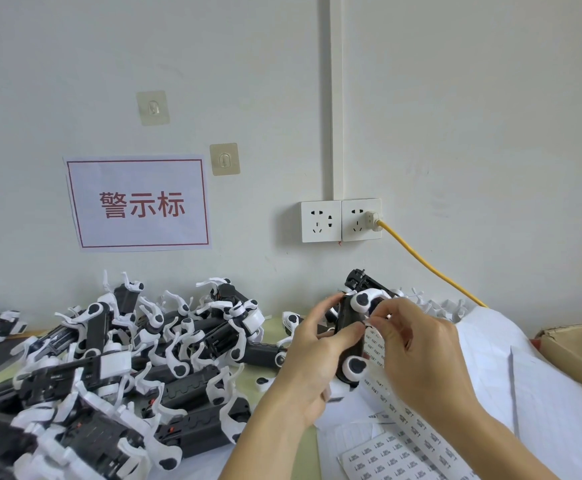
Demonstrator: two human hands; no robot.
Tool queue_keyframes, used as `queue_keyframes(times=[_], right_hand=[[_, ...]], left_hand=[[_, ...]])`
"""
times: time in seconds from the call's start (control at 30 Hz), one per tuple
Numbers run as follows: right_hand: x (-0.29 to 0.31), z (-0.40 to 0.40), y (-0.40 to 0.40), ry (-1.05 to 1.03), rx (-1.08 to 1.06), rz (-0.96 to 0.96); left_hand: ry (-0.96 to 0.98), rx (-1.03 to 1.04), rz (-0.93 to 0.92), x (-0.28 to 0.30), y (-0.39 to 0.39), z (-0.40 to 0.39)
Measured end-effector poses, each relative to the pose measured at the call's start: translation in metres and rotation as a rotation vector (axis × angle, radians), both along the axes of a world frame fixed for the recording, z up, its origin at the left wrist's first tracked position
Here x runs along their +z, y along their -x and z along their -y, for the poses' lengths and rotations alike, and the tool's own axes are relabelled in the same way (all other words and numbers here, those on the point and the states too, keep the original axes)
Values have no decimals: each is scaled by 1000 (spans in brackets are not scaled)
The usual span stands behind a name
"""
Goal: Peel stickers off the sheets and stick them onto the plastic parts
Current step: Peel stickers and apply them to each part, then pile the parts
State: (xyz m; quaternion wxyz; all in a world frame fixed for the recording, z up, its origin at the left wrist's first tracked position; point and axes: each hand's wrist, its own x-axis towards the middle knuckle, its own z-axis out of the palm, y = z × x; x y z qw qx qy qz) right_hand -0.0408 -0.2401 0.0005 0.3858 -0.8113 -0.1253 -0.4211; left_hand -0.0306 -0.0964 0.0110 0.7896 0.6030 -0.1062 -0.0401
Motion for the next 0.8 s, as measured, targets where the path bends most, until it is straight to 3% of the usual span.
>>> queue_keyframes(times=[0.2, 0.8], right_hand=[[3, 3, 1, -2, 90, -17], [2, 4, 0, 76, 82, -48]], left_hand=[[122, -29, -16, 3, -5, -7], [5, -13, 68, 1, -3, -6]])
